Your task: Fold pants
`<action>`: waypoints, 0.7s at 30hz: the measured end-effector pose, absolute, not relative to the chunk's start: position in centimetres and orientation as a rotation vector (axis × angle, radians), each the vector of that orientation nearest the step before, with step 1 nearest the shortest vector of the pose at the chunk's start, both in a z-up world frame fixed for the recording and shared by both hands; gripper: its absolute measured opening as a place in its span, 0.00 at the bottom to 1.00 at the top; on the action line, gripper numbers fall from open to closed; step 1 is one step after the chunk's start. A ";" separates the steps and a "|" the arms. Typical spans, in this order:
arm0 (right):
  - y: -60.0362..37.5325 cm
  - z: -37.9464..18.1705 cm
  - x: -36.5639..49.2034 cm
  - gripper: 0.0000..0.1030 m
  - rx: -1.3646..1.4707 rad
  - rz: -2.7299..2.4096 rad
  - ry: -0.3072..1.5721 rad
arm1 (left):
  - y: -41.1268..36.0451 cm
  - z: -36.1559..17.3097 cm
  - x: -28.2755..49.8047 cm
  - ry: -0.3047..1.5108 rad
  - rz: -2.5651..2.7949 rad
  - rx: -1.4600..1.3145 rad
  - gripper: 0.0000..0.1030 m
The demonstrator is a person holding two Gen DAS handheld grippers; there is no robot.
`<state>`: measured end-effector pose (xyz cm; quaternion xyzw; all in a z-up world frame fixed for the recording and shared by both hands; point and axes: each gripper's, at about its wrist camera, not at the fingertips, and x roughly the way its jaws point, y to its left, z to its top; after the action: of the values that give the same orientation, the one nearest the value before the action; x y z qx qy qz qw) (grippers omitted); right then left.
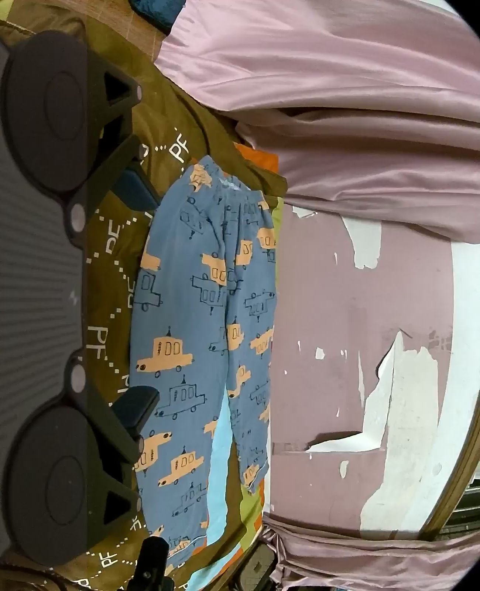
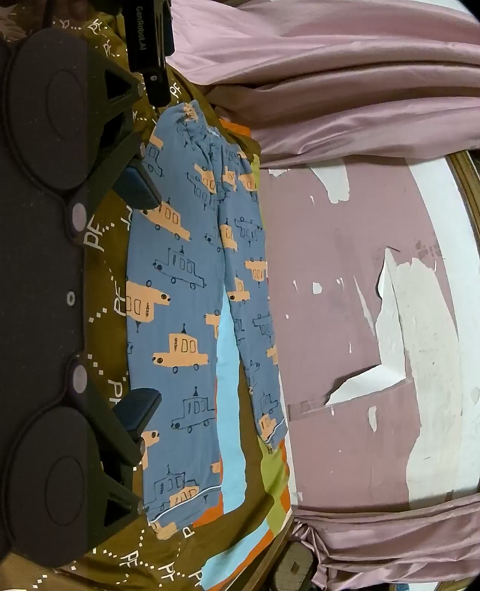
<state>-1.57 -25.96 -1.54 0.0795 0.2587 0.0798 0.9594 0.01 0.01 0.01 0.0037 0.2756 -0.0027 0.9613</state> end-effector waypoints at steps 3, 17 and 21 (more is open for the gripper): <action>-25.9 -1.5 -1.6 1.00 0.159 0.160 0.526 | 0.0 0.0 0.0 0.558 -0.006 0.006 1.00; -26.0 -1.6 -1.5 1.00 0.162 0.160 0.531 | 0.2 0.0 -0.1 0.554 -0.006 0.006 1.00; -26.0 -1.6 -1.5 1.00 0.162 0.160 0.531 | 0.0 0.0 0.0 0.558 -0.005 0.007 1.00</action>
<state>-1.50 -25.96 -1.61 0.0796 0.2616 0.0791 0.9586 0.01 0.00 0.01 0.0034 0.2755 -0.0026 0.9613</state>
